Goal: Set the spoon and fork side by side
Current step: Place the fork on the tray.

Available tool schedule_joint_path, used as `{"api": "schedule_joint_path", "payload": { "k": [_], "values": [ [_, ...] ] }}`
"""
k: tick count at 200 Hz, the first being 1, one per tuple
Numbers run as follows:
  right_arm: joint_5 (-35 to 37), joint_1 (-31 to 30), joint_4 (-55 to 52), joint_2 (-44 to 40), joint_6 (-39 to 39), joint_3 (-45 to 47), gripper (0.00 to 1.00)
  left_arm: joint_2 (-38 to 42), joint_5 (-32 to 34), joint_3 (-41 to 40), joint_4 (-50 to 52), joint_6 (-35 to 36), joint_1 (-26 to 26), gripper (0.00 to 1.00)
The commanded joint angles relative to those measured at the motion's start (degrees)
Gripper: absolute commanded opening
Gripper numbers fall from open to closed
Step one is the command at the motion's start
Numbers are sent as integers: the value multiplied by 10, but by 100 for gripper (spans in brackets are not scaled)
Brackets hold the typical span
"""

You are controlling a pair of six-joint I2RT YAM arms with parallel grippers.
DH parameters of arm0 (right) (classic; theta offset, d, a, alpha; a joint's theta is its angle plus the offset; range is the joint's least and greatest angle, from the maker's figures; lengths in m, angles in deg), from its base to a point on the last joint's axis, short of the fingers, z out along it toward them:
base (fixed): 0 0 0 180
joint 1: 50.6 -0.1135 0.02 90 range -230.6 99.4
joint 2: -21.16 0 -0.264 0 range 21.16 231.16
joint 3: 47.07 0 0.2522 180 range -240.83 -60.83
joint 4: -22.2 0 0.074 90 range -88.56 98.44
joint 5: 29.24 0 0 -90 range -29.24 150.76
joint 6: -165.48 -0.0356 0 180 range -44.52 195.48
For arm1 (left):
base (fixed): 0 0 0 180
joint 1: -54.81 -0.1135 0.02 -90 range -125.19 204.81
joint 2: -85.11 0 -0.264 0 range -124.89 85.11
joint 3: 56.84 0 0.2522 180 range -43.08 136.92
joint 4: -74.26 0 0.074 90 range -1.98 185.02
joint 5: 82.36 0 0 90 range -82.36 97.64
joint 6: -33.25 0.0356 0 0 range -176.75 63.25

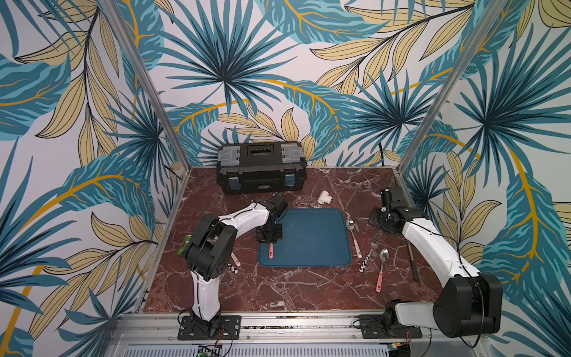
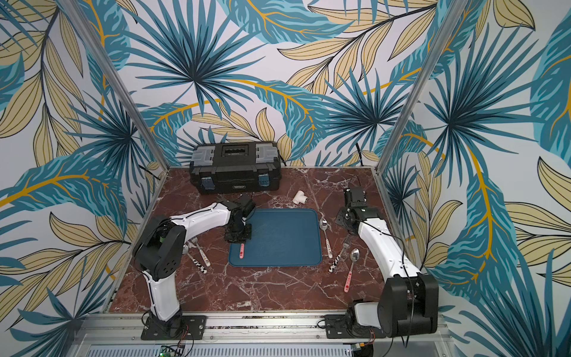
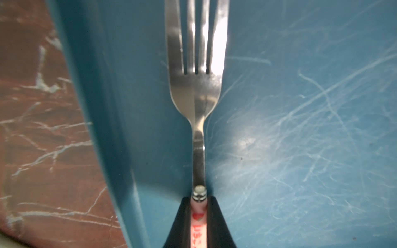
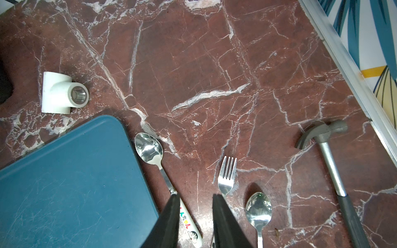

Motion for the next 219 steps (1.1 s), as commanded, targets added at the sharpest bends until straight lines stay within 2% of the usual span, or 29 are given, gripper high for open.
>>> {"api": "schedule_joint_path", "payload": {
  "k": [1, 22, 76, 129, 190, 219],
  "values": [
    [-1, -1, 2, -5, 0, 12, 33, -13, 0, -3, -9, -6, 0, 10],
    [0, -1, 3, -6, 0, 13, 33, -12, 5, -6, -7, -11, 0, 12],
    [2, -1, 4, -5, -1, 14, 37, -5, -6, -15, -17, -18, 0, 40],
    [3, -1, 3, -6, -2, 14, 39, 24, 1, -7, -13, -16, 0, 44],
    [8, -1, 2, -5, -2, 13, 40, 102, 51, 88, 74, -1, 4, 46],
    [69, -1, -50, -2, -20, -1, 40, 182, 58, 93, 63, 4, 8, 47]
  ]
}}
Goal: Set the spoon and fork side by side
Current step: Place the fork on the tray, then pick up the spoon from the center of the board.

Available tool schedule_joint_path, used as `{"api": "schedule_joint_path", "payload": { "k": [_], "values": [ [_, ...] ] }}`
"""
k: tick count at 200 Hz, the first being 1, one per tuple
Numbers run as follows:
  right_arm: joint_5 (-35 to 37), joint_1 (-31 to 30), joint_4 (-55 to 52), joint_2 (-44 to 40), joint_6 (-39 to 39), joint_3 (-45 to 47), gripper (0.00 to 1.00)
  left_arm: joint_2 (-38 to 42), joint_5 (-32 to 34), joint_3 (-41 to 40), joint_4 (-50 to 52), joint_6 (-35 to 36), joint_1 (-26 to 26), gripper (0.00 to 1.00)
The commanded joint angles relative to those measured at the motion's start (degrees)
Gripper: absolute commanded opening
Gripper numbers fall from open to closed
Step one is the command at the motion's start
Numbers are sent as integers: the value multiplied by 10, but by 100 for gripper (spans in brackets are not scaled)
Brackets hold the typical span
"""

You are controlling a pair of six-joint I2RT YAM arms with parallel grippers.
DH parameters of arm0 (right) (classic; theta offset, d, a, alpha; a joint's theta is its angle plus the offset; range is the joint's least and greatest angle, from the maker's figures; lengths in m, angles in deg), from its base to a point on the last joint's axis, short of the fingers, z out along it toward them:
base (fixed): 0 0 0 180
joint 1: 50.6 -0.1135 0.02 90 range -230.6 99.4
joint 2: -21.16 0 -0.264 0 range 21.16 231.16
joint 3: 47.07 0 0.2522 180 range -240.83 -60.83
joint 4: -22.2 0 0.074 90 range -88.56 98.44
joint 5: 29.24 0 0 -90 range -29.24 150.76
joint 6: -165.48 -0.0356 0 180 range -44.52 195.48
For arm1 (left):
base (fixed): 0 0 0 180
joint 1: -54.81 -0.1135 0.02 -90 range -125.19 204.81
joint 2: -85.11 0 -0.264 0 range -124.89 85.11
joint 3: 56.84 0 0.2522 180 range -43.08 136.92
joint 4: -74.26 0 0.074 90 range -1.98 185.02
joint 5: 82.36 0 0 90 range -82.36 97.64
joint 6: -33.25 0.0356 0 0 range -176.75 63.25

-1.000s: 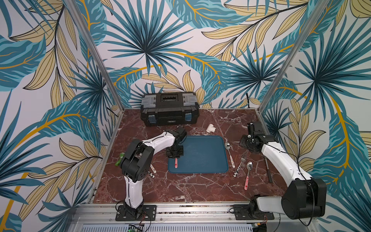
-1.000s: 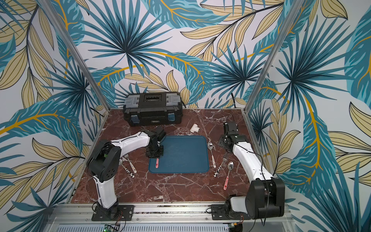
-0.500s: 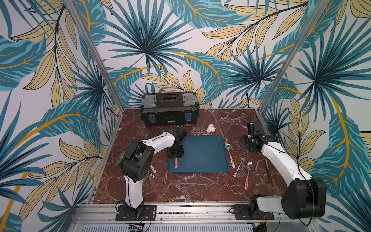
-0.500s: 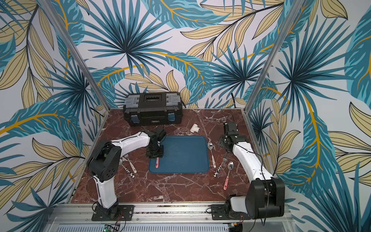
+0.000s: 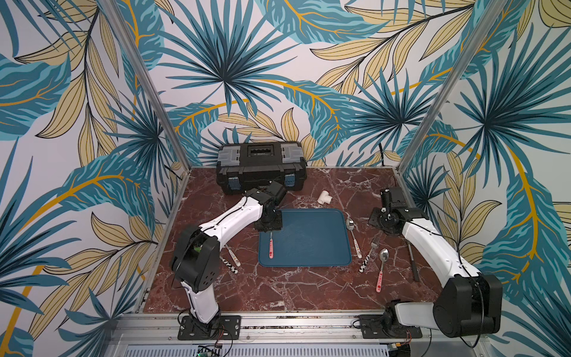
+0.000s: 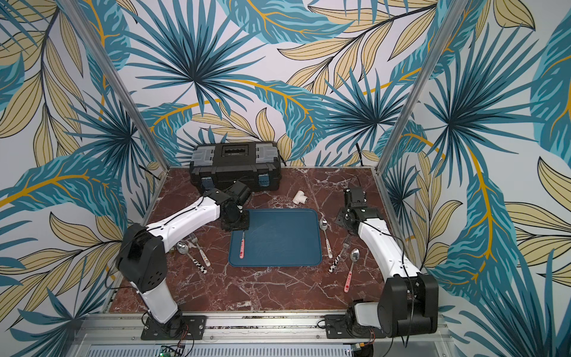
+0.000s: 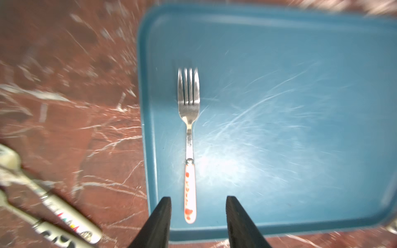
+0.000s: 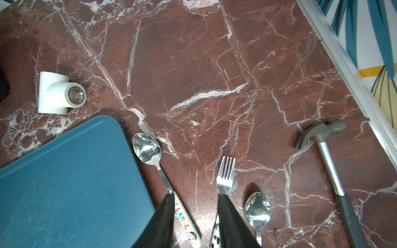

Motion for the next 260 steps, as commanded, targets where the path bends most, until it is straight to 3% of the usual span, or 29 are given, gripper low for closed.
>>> {"api": "schedule_joint_path", "payload": {
  "k": [1, 46, 65, 102, 177, 260],
  "values": [
    [57, -1, -51, -2, -18, -4, 40, 74, 18, 22, 13, 13, 5, 47],
    [59, 13, -126, -39, -80, 38, 42, 199, -6, -110, -129, -6, 4, 47],
    [-1, 30, -159, -40, -93, 70, 42, 207, -18, -144, -152, -7, 5, 47],
    [-48, 32, -202, -24, -100, 137, 42, 199, -32, -164, -153, 8, 5, 47],
    [-105, 38, -161, 28, -114, 183, 41, 217, -38, -160, -137, 20, 5, 47],
    [-92, 38, -154, 19, -122, 210, 37, 228, -46, -171, -140, 7, 5, 47]
  ]
}}
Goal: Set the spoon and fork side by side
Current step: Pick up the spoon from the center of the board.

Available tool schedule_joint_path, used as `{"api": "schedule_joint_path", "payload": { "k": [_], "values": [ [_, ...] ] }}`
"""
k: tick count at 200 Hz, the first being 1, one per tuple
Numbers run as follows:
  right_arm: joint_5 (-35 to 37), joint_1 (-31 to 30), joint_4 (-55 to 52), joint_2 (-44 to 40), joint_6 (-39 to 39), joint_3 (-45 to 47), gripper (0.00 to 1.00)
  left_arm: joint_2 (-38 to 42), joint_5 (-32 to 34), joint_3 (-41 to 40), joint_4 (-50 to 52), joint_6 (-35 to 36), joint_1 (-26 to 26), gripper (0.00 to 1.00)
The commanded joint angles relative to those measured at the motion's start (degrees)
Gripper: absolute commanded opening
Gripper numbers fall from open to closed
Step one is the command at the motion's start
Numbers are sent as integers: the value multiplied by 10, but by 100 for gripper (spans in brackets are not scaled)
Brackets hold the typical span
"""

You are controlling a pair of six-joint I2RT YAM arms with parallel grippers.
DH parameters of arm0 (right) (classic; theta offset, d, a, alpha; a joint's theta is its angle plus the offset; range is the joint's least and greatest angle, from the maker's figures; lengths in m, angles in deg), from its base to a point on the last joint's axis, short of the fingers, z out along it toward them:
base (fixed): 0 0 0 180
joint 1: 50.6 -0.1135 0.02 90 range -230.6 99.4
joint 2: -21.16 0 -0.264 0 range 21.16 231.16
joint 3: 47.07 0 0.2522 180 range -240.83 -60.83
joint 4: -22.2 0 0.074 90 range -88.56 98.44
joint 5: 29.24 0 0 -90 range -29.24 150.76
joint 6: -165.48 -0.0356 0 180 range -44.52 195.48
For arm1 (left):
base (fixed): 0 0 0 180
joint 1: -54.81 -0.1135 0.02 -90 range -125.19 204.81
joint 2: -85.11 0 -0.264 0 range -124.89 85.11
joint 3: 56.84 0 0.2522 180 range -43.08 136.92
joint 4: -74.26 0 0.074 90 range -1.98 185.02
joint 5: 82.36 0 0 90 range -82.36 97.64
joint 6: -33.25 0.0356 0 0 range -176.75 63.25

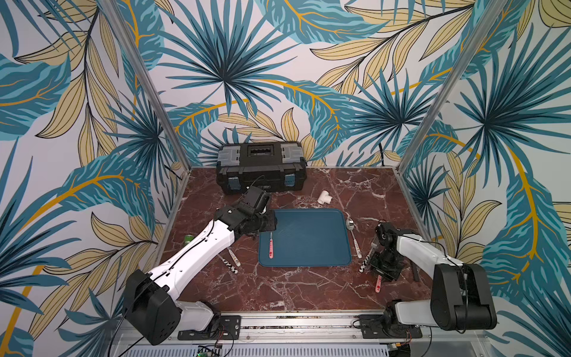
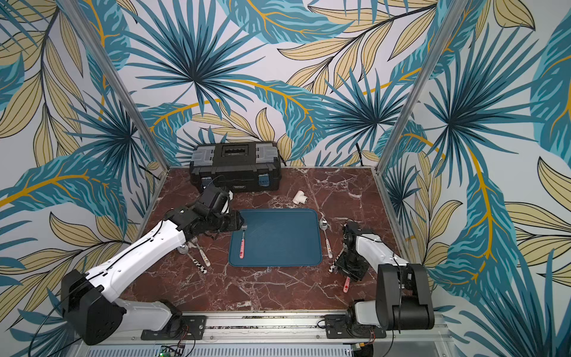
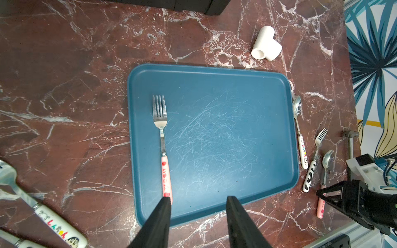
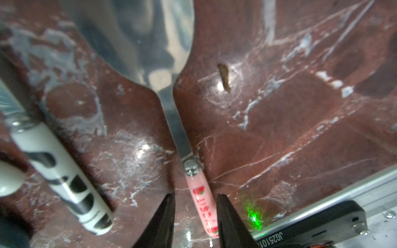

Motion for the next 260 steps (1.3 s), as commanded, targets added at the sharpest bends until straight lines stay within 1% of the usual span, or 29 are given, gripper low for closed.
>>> {"api": "schedule_joint_path", "payload": {
  "k": [1, 38, 74, 85, 102, 116, 161, 170, 211, 233, 260],
  "values": [
    [5, 3, 2, -1, -10, 11, 37, 8, -7, -17, -6, -1, 1, 47],
    [-5, 4, 26, 14, -12, 19, 31, 19, -3, -18, 6, -3, 1, 47],
    [-19, 4, 44, 36, -9, 16, 31, 24, 13, -8, 28, 9, 1, 47],
    [-13, 3, 44, 36, -8, 13, 27, 25, 11, -7, 27, 10, 1, 47],
    [-15, 3, 51, 21, -9, 18, 19, 26, 8, -8, 28, 9, 1, 47],
    [-15, 3, 53, 6, -10, 21, 14, 26, 11, -9, 27, 9, 1, 47],
    [6, 3, 44, -46, -14, 20, 6, 25, 7, -7, 24, 8, 1, 47],
    [9, 3, 42, -59, -15, 20, 2, 27, 8, -7, 24, 8, 1, 47],
    [5, -6, 28, -96, -2, -4, 2, 37, 16, -7, 30, 8, 1, 47],
    [7, -46, 14, -98, 3, -49, 2, 43, 25, -4, 36, 10, 1, 47],
    [34, -147, -8, -53, 2, -131, 3, 45, 29, 6, 46, 15, 1, 47]
  ]
}}
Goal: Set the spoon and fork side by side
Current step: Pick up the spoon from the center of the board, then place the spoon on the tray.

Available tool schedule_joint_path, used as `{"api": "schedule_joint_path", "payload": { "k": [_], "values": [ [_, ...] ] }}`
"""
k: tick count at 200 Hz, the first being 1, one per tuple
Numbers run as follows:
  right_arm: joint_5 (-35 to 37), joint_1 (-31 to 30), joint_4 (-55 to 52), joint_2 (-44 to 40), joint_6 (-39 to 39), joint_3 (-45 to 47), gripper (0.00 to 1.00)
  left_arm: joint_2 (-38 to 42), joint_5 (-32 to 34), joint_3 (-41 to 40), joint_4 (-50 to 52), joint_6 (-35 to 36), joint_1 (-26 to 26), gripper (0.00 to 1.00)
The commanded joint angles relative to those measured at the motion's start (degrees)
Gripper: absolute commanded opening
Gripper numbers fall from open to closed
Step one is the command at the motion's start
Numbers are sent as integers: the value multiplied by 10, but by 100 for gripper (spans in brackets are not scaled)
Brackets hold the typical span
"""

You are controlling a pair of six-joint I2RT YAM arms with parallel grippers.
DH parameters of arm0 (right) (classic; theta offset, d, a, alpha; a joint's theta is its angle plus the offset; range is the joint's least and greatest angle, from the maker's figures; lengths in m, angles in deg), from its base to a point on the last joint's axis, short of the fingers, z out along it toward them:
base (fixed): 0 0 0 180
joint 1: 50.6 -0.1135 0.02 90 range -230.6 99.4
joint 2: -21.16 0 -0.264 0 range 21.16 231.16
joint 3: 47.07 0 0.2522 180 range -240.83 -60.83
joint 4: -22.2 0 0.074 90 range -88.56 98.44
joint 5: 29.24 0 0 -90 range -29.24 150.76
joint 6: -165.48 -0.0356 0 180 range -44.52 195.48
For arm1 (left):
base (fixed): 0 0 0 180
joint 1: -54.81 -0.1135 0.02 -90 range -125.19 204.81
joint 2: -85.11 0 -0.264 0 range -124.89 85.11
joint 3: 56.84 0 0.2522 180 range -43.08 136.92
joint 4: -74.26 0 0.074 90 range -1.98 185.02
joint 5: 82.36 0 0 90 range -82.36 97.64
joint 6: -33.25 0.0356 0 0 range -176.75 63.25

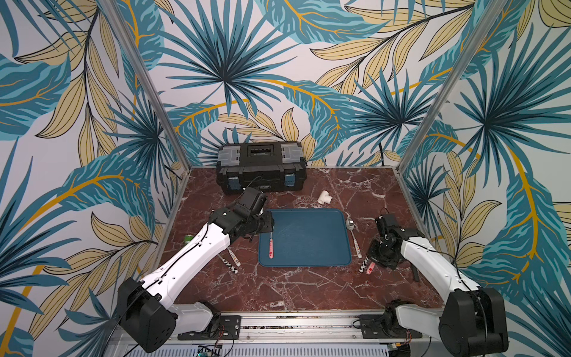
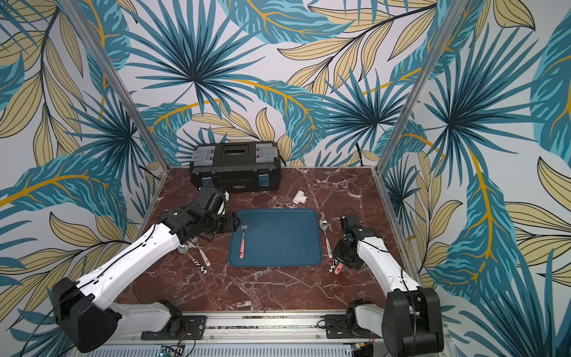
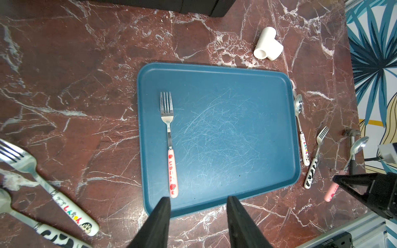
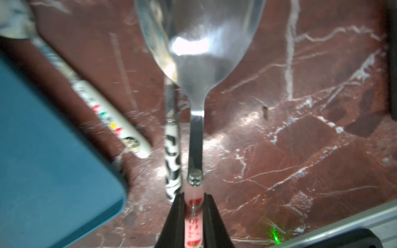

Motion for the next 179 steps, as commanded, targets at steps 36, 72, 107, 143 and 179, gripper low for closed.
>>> {"api": "schedule_joint_path", "payload": {
  "k": [36, 72, 107, 143, 179],
  "values": [
    [27, -207, -21, 147, -10, -183, 3, 16, 21, 18, 34, 15, -1, 48],
    [-3, -309, -7, 289, -29, -322, 4, 26, 18, 15, 44, 9, -25, 48],
    [-39, -372, -14, 417, -48, -466, 5, 31, -3, -1, 39, 6, -47, 48],
    [-73, -389, -23, 503, -86, -559, 5, 32, -9, -14, 43, -2, -59, 48],
    [-86, -408, -37, 549, -94, -595, 6, 41, -20, -26, 37, -8, -62, 48]
  ]
}}
